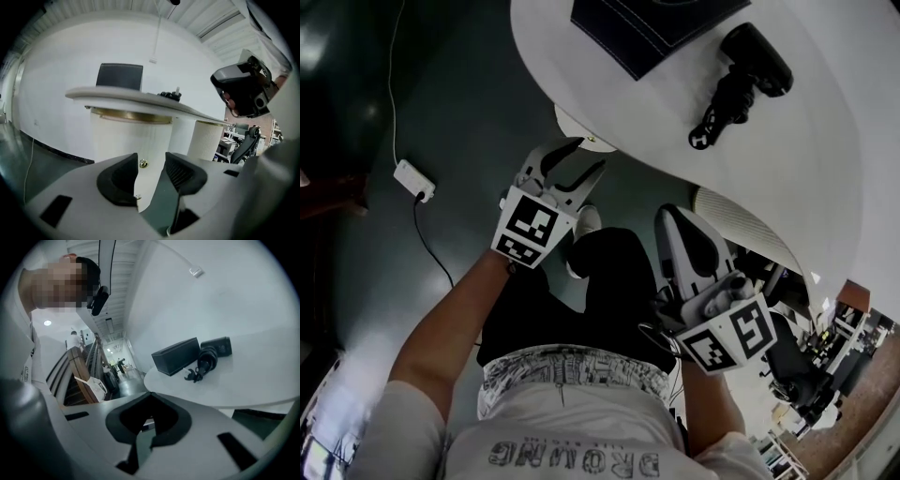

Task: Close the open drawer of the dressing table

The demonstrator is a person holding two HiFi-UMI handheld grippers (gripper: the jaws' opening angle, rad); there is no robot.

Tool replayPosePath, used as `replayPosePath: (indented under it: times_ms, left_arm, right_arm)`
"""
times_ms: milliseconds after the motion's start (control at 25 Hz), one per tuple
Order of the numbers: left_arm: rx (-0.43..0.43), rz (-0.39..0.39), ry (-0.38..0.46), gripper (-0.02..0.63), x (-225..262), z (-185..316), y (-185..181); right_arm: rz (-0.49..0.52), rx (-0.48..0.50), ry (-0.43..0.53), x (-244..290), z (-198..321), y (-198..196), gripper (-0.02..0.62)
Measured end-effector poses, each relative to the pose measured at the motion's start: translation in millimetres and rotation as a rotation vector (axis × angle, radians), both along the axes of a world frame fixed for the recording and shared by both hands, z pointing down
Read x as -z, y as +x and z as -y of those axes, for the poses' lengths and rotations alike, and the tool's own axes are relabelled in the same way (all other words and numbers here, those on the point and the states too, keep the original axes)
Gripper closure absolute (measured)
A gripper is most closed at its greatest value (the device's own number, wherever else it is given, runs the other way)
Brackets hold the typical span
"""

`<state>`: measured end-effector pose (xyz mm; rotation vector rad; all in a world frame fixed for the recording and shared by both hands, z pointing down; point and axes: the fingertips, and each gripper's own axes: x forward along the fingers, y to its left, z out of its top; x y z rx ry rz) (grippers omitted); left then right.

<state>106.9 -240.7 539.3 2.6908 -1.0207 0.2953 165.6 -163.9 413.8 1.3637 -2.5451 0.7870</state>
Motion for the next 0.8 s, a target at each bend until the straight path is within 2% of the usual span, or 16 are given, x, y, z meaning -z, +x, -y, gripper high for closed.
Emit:
replayPosePath:
  times_ms: [320, 800]
  left_arm:
    - [0.036, 0.007, 0.035, 0.402, 93, -30, -37]
    - [0.097, -0.014, 0.183, 0.426, 267, -56, -71]
  right_arm:
    - [0.021, 0.015, 0.035, 67, -2, -22, 0.588]
    - [0.028, 0.041, 0.094, 170, -13, -36, 0.588]
